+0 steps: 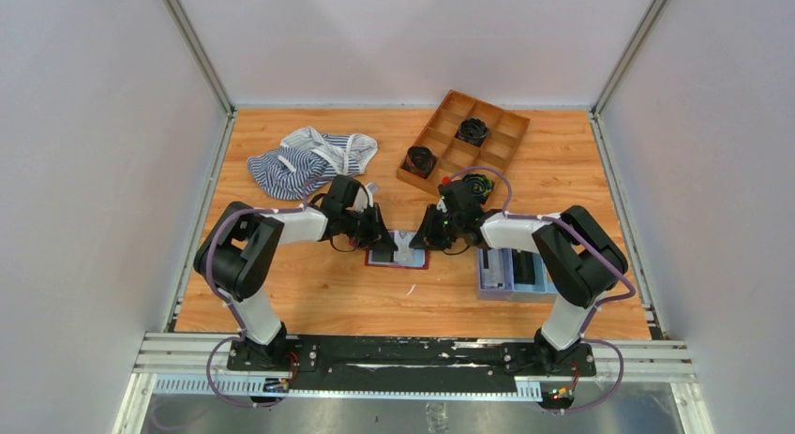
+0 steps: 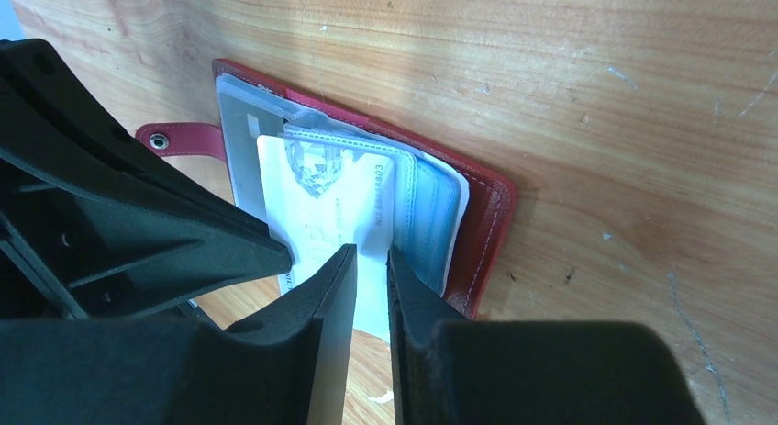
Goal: Take the credit cards out of the card holder
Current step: Remove the credit card from the card holder.
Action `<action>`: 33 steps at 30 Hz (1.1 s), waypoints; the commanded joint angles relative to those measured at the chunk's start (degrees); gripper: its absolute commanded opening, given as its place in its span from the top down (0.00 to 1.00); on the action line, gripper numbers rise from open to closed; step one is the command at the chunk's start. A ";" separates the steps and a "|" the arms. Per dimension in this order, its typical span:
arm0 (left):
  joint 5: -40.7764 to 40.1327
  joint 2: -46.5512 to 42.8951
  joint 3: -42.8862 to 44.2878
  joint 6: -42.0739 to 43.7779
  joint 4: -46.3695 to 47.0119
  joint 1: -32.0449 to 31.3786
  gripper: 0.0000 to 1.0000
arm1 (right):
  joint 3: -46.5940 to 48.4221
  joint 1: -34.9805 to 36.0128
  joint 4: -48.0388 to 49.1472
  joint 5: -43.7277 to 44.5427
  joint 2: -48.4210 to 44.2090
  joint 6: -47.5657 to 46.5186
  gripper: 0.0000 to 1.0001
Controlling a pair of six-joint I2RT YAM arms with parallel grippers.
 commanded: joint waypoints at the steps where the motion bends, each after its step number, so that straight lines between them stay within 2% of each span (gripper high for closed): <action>1: 1.99 1.48 1.48 0.78 0.94 0.07 1.00 | -0.26 0.53 -2.38 1.46 2.10 -0.41 0.77; 10: 1.01 -2.15 -1.52 1.66 0.67 4.03 1.00 | -1.11 0.46 -2.47 1.37 2.61 0.00 0.78; 15: -2.44 -4.66 -0.20 8.00 -9.72 6.31 1.00 | -1.26 0.47 -2.47 1.39 2.62 0.16 0.78; 24: -2.52 -10.26 0.95 12.07 -17.02 7.67 1.00 | -0.53 0.49 -4.26 -0.08 -0.21 0.35 0.77; 30: -2.59 -14.33 4.49 13.28 -21.67 8.15 1.00 | 1.81 0.44 -7.14 -0.58 -6.15 -1.22 0.68; 33: -0.70 -15.58 6.08 12.47 -21.95 8.15 1.00 | 1.64 0.45 -4.03 -3.06 -8.24 -0.88 0.60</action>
